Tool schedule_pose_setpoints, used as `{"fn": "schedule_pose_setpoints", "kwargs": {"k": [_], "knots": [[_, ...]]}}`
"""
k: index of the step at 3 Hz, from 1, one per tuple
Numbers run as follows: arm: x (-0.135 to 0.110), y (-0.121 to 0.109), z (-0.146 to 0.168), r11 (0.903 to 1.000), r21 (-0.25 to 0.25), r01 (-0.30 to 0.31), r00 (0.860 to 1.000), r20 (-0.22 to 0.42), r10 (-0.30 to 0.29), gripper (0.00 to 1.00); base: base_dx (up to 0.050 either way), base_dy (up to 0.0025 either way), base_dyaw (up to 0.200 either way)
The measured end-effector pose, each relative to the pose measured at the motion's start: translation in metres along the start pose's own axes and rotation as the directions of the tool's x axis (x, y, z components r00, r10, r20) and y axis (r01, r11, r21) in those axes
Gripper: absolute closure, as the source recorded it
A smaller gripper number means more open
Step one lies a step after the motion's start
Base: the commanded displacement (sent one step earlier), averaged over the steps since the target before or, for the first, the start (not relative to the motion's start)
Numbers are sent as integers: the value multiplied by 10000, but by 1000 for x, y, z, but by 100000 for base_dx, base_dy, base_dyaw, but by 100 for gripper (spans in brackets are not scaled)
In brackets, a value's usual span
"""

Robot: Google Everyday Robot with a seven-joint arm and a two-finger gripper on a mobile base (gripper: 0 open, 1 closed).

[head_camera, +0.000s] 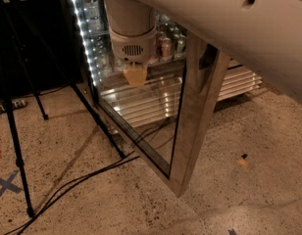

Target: Close left fridge door

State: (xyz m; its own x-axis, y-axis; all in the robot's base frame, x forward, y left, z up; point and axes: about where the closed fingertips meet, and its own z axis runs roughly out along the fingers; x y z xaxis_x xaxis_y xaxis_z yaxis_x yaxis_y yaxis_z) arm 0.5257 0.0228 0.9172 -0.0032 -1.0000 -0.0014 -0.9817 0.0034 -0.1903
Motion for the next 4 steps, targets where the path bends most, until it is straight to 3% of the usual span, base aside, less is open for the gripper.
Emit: {"fn": "schedule_pose_setpoints", "kwargs": {"k": [2, 3, 4], "knots": [[0, 0, 0, 10000, 0, 0, 10000, 0, 0, 100, 4947, 1, -37], [0, 0, 0, 10000, 0, 0, 10000, 0, 0, 100, 2888, -238, -16393], [0, 0, 0, 10000, 0, 0, 10000, 0, 0, 100, 4642, 7, -147]]}}
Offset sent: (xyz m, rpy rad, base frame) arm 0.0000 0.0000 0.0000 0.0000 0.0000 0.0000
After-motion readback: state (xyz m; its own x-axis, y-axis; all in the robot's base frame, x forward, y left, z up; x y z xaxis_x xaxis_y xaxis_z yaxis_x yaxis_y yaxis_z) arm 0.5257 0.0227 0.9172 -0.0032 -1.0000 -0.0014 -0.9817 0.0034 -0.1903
